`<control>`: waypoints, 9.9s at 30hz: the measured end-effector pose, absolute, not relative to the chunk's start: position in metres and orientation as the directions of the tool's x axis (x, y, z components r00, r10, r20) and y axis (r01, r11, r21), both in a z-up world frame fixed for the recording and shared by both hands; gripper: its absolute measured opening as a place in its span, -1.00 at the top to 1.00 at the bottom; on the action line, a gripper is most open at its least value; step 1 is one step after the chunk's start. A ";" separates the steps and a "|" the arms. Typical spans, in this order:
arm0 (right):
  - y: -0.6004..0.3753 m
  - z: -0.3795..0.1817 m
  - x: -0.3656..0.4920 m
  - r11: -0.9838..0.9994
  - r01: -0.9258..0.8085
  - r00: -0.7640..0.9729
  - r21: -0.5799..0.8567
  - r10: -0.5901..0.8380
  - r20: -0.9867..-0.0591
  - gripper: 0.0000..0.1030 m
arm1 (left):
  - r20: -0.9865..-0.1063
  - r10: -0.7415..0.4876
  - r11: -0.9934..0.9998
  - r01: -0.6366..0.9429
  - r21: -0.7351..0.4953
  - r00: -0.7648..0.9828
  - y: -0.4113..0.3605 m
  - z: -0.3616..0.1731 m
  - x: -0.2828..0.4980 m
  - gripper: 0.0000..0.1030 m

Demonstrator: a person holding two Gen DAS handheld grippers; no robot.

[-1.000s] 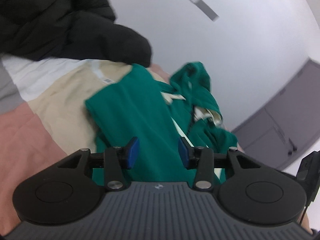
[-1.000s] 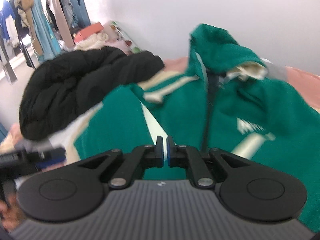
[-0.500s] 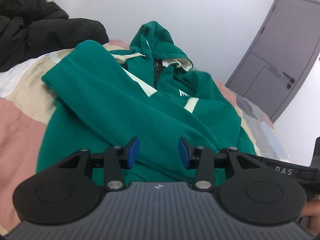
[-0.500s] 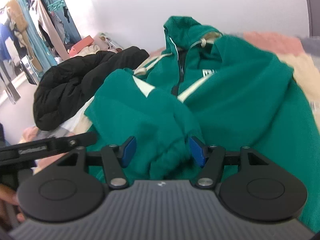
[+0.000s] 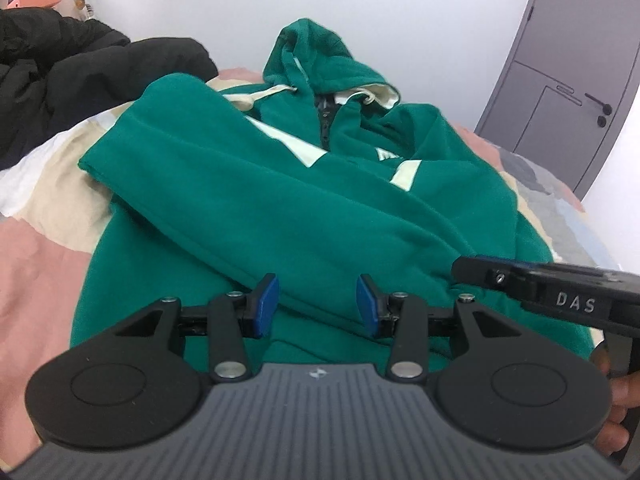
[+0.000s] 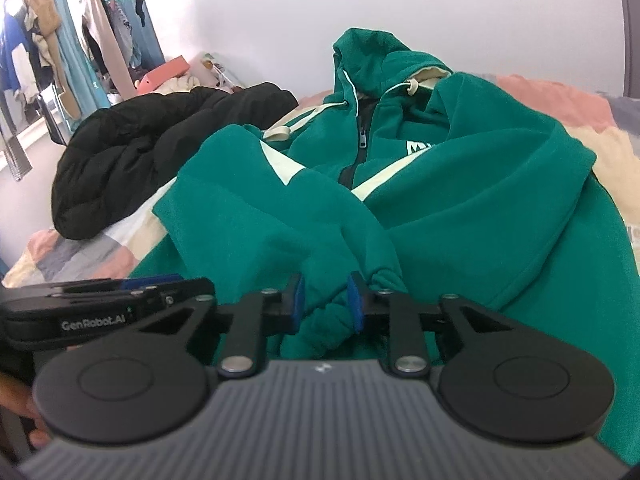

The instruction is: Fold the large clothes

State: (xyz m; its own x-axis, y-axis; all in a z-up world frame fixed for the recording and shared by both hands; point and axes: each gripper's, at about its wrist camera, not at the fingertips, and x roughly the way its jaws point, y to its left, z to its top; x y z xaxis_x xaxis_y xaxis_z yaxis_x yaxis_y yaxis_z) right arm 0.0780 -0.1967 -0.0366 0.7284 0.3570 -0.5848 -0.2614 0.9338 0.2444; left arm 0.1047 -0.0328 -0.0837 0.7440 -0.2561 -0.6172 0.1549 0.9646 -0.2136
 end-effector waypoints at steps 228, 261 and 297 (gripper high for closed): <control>-0.222 -0.060 0.107 0.948 -0.138 0.687 0.288 0.301 -0.661 0.15 | -0.611 -0.347 0.932 0.193 -0.306 0.711 -0.036 -0.074 0.151 -0.32; -0.380 0.045 0.016 0.852 -0.103 0.646 0.513 0.449 -0.617 0.09 | -0.629 -0.286 0.949 0.121 -0.293 0.723 0.016 0.002 0.057 -0.32; -0.431 -0.092 0.065 0.552 -0.216 0.343 0.805 0.815 -0.467 -0.51 | -0.628 -0.638 0.704 0.006 -0.711 0.445 0.069 -0.066 0.095 -0.53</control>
